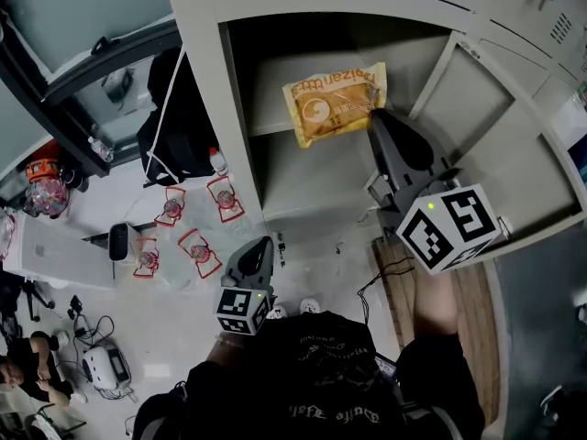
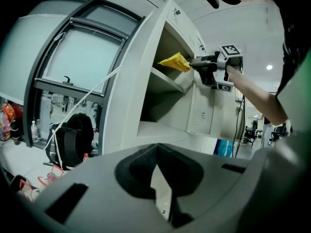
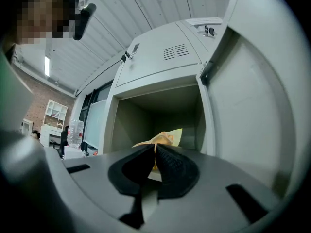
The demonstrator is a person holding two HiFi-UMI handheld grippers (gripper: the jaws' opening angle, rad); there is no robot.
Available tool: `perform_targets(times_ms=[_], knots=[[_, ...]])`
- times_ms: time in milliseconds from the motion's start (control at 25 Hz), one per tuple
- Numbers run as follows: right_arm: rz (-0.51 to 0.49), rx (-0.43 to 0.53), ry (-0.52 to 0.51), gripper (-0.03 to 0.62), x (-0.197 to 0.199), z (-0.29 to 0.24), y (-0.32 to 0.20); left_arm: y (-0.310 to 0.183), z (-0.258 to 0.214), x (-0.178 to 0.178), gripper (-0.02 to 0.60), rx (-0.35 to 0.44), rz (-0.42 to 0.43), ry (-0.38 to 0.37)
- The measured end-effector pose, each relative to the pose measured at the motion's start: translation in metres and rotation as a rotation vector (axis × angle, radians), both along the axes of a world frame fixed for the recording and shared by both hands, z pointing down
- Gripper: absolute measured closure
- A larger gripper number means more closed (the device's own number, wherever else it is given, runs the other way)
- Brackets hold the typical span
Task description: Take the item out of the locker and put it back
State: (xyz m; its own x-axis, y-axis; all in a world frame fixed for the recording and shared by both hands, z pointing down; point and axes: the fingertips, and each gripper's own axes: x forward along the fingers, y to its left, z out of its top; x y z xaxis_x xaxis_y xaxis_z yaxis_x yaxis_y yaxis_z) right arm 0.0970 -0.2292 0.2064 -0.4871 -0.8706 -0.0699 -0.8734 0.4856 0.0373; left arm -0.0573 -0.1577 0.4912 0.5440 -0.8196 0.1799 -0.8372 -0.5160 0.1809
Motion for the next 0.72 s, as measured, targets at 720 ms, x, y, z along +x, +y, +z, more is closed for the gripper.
perform_targets(times_ms=[720], knots=[[0.068, 0.042, -0.047, 0.582, 0.016, 0.023, 0.047, 0.0, -0.009, 0.019, 0.574, 0.008, 0.041, 0.05]])
